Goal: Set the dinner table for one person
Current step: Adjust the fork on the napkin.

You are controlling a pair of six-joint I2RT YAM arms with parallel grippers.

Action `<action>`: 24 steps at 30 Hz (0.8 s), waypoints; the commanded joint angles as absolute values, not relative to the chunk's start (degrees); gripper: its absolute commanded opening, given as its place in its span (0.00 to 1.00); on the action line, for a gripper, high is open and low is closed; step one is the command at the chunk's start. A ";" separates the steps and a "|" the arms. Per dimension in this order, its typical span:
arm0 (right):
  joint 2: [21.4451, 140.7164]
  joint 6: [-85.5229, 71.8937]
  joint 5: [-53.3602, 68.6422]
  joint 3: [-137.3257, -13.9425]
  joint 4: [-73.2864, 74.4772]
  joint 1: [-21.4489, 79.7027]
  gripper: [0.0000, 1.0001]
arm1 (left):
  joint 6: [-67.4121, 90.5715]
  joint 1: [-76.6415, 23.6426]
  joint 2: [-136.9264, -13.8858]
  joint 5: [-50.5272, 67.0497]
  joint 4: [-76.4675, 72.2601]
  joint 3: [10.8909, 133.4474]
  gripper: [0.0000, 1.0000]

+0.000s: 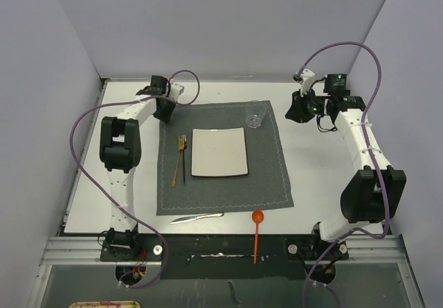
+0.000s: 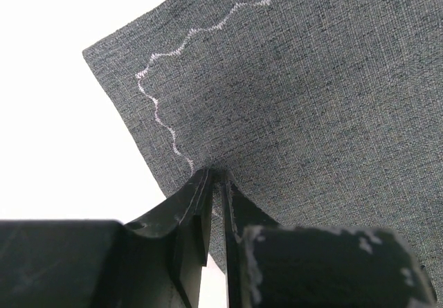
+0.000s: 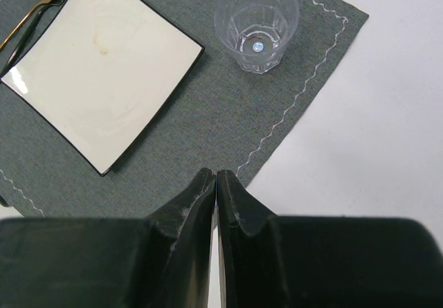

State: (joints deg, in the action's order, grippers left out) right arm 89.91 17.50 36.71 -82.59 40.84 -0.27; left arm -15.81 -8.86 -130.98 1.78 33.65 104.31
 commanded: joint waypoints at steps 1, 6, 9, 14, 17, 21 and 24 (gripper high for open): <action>88.89 17.73 37.93 -83.06 39.73 0.00 0.09 | -16.88 -9.25 -131.43 1.44 33.74 106.72 0.10; 88.96 17.84 37.97 -83.01 39.73 0.03 0.09 | -16.96 -10.93 -126.67 1.34 33.49 104.17 0.18; 89.00 17.97 37.88 -83.21 39.80 0.00 0.09 | -16.73 -12.40 -122.83 0.72 33.90 102.74 0.29; 88.80 18.60 37.71 -83.29 40.51 0.01 0.09 | -14.78 -14.51 -116.49 -0.73 36.82 100.35 0.42; 88.36 19.13 37.55 -83.17 40.87 0.00 0.09 | -14.69 -14.85 -112.71 -2.45 36.30 96.67 0.46; 87.28 19.07 37.79 -82.47 41.11 0.00 0.09 | -14.64 -14.75 -110.36 -3.65 36.35 92.75 0.47; 86.36 19.35 37.54 -82.51 41.83 0.00 0.09 | -13.95 -14.74 -108.60 -2.37 36.38 89.69 0.47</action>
